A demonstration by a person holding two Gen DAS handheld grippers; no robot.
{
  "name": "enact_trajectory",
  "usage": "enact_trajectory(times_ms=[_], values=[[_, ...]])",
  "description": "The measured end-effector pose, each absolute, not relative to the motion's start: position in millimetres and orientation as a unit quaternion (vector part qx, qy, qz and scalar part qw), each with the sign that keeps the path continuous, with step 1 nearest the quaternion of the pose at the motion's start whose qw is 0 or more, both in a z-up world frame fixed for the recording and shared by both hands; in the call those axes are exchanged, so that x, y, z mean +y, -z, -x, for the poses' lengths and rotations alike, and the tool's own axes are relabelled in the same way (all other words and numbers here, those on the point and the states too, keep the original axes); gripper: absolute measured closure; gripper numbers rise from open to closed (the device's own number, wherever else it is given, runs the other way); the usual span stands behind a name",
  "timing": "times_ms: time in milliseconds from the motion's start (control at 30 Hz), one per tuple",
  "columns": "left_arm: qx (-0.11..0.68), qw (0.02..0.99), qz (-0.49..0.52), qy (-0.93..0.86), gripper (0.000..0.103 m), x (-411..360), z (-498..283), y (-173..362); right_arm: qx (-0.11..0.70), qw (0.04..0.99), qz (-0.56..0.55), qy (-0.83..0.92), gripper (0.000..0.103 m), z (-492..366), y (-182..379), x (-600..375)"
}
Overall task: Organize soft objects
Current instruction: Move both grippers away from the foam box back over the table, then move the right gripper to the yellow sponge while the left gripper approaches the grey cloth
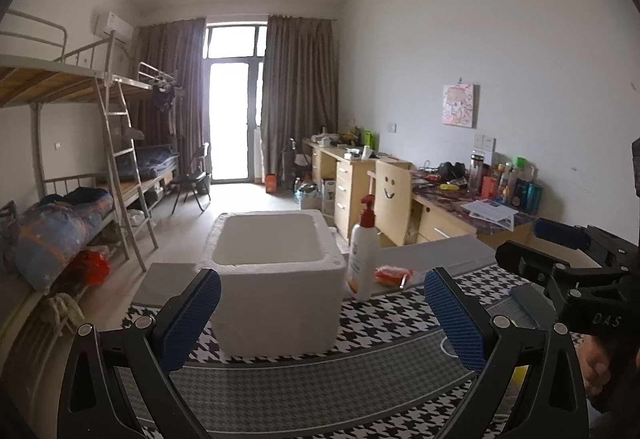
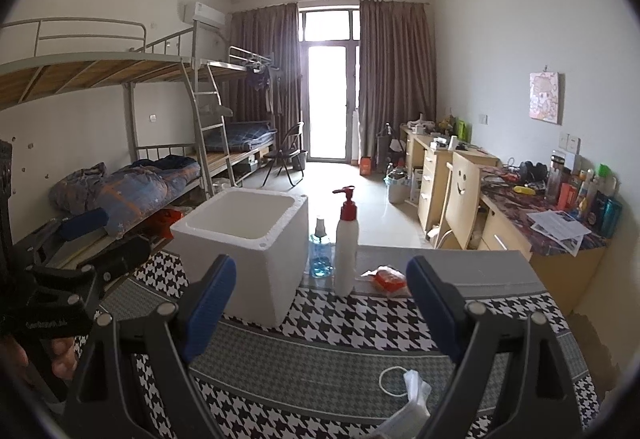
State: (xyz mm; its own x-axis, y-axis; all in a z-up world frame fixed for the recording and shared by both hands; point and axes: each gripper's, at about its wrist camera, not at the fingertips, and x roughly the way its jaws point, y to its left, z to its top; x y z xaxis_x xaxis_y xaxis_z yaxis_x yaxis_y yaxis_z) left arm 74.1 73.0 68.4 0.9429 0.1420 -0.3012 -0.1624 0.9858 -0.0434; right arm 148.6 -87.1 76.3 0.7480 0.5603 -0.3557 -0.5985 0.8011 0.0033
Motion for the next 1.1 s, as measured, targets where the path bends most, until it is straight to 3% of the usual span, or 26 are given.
enact_trajectory(times_ms=[1100], values=[[0.169, 0.985, 0.028, 0.011, 0.001, 18.9, -71.6, -32.5, 0.180, 0.951, 0.035, -0.248, 0.013, -131.7, -45.2, -140.3]])
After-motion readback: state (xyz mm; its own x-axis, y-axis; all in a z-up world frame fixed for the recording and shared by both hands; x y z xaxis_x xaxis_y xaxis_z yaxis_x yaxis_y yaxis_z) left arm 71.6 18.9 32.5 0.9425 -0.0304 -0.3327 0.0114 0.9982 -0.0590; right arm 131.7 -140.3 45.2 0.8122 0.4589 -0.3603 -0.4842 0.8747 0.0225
